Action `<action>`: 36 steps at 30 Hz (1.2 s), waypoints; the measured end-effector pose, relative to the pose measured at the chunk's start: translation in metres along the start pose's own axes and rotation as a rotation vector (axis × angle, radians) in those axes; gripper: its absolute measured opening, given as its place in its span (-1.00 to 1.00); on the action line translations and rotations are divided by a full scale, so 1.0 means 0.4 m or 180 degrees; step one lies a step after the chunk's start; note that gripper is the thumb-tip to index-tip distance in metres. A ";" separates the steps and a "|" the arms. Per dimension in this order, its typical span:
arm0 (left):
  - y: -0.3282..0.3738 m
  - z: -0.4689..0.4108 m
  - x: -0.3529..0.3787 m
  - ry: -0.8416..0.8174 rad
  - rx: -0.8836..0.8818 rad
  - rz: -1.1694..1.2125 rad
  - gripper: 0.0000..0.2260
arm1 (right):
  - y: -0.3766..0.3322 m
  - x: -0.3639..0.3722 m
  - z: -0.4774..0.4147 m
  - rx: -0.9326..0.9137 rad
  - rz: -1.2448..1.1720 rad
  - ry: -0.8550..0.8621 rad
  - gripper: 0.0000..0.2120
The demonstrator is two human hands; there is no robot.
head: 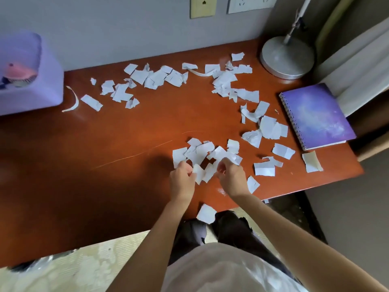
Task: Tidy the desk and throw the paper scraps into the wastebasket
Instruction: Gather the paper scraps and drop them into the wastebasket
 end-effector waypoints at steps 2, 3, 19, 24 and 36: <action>0.010 -0.004 -0.008 0.0112 -0.0160 0.0117 -0.82 | 0.005 -0.025 -0.020 -0.0147 0.0005 -0.0002 -0.83; 0.013 -0.005 -0.008 0.0147 -0.0206 0.0150 -0.81 | 0.005 -0.032 -0.028 -0.0309 0.0098 -0.0086 -0.77; -0.006 -0.038 0.017 0.0034 -0.0524 -0.0351 -0.86 | 0.051 -0.004 -0.073 0.0000 0.1071 -0.0375 -0.40; -0.007 -0.042 0.034 0.0019 -0.0481 -0.0532 -0.88 | 0.041 -0.007 -0.090 0.0198 0.0956 -0.0349 -0.42; -0.026 -0.061 0.001 0.0215 -0.0817 0.0325 -0.44 | 0.033 0.009 -0.085 0.0161 0.0578 -0.0857 -0.14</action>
Point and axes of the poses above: each hand's wrist, its own z-axis away from the middle knuckle, its own x-axis out of the palm, y = z × x, the point moved 5 cm from there along -z, towards the middle knuckle, and after that the axes turned 10 degrees about z, right-handed, at the moved point
